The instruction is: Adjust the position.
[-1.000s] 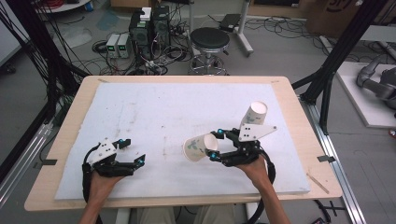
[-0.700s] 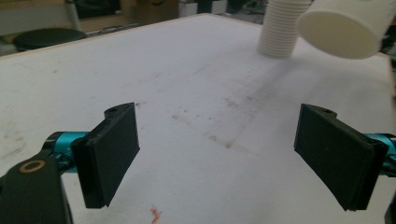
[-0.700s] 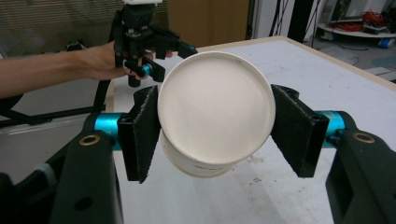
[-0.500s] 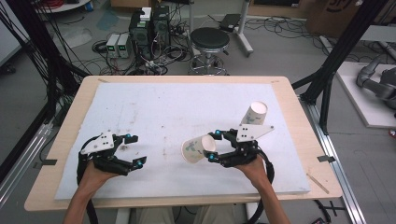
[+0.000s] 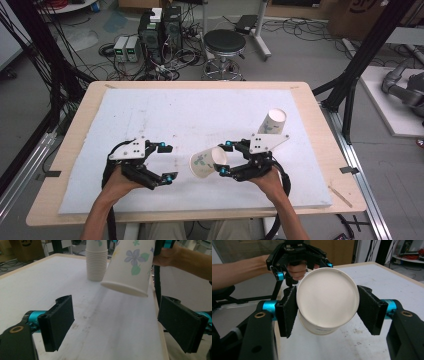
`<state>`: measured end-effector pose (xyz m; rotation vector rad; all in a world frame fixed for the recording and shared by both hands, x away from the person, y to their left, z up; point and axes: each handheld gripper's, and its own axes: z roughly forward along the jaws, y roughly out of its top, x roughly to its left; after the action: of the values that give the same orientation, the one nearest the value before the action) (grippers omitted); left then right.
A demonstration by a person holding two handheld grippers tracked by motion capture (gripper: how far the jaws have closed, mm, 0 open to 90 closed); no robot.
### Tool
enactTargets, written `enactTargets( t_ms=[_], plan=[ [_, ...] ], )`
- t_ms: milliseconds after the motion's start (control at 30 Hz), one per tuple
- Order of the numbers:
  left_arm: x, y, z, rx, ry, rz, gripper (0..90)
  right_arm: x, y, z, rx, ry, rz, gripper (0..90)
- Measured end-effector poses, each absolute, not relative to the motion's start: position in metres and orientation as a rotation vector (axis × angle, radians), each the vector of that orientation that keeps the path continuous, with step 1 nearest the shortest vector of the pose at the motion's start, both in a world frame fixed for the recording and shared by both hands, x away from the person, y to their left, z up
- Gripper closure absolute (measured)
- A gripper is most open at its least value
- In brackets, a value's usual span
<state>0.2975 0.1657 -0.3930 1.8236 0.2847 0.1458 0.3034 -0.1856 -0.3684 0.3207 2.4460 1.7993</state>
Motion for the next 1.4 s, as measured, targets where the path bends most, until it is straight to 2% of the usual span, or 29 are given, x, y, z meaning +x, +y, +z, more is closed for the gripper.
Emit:
enactTargets(
  t_ms=[267,433,867,967,1000,1400],
  plan=[
    [0.298,0.121,-0.39,1.781,0.192,0.102,13.5,0.304,-0.183,-0.368,0.299,2.44,1.854,37.4],
    [0.301,0.109,-0.389,1.776,0.172,0.092,13.5,0.303,-0.183,-0.368,0.295,2.439,1.871,37.4],
    [0.304,0.103,-0.395,1.783,0.175,0.068,14.5,0.304,-0.183,-0.368,0.276,2.422,1.956,37.4],
    [0.304,0.102,-0.397,1.78,0.168,0.066,17.1,0.303,-0.182,-0.368,0.267,2.423,1.978,37.4],
    [0.304,0.102,-0.397,1.777,0.16,0.063,21.2,0.303,-0.181,-0.369,0.268,2.426,1.975,37.4],
    [0.303,0.105,-0.399,1.774,0.138,0.057,26.4,0.304,-0.18,-0.37,0.262,2.437,1.977,37.2]
  ],
)
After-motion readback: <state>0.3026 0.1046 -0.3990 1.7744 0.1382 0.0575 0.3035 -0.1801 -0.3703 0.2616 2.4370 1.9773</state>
